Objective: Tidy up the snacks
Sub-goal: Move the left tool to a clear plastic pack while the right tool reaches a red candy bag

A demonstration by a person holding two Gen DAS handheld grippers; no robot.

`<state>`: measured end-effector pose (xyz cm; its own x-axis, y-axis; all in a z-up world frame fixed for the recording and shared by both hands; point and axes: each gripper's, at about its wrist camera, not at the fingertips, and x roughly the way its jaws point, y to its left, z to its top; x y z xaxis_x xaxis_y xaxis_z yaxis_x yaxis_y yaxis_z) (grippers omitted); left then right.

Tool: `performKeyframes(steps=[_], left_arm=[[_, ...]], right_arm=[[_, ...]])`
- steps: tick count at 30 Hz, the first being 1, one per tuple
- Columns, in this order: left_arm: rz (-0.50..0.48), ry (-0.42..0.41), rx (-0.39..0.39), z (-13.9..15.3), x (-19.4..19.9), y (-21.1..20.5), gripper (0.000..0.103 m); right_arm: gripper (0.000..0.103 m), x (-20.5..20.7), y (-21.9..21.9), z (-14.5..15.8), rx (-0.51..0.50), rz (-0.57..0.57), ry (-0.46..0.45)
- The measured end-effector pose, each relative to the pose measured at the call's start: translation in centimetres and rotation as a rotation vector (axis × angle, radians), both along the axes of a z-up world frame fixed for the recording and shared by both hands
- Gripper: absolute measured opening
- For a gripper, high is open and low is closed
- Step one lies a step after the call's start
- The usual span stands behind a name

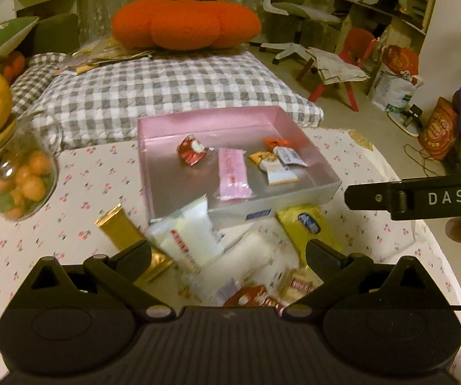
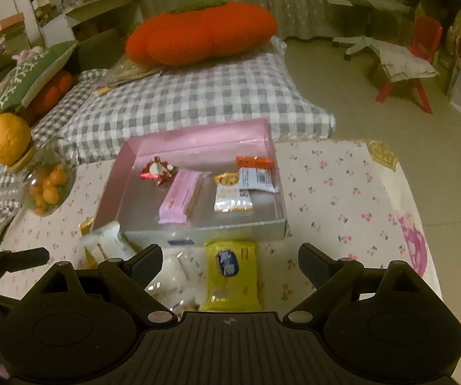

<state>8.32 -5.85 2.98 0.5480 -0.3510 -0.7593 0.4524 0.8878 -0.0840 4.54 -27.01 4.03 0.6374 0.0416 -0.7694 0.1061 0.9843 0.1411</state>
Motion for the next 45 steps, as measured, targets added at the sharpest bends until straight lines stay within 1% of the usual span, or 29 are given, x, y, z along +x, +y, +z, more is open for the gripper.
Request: performKeyframes(steps=[5, 11, 18, 26, 33, 36, 38, 40, 43, 45], left_arm=[[0.007, -0.002, 0.006, -0.5, -1.0, 1.6, 0.103], [0.030, 0.010, 0.010, -1.1, -1.6, 3.3, 0.103], [0.075, -0.002, 0.022, -1.8, -1.6, 5.1, 0.103], [0.123, 0.020, -0.009, -2.3, -1.2, 7.6, 0.103], [0.199, 0.047, -0.042, -2.9, -0.4, 10.3, 0.102], [0.202, 0.060, -0.040, -3.4, 0.0, 10.8, 0.099], [0.206, 0.069, -0.021, -3.9, 0.2, 10.9, 0.095], [0.193, 0.084, -0.008, -4.3, 0.4, 11.0, 0.088], [0.155, 0.104, 0.010, -5.1, 0.5, 11.2, 0.083], [0.142, 0.111, 0.028, -5.8, 0.5, 11.5, 0.079]], right_arm=[[0.093, -1.1, 0.7, -0.7, 0.005, 0.009, 0.014], [0.093, -2.1, 1.4, -2.0, 0.049, 0.011, 0.032], [0.093, -2.4, 2.2, -2.6, 0.044, 0.012, 0.023], [0.093, -2.7, 2.6, -3.0, 0.061, 0.014, 0.026], [0.093, -3.0, 2.7, -3.9, 0.072, 0.008, 0.053], [0.093, -3.0, 2.9, -4.5, 0.074, 0.007, 0.066], [0.093, -3.0, 3.1, -4.9, 0.082, 0.018, 0.073], [0.093, -3.0, 3.5, -5.2, 0.095, 0.048, 0.070], [0.093, -3.2, 4.6, -5.6, 0.093, 0.139, 0.036], [0.092, -3.5, 5.7, -5.8, 0.069, 0.209, 0.009]])
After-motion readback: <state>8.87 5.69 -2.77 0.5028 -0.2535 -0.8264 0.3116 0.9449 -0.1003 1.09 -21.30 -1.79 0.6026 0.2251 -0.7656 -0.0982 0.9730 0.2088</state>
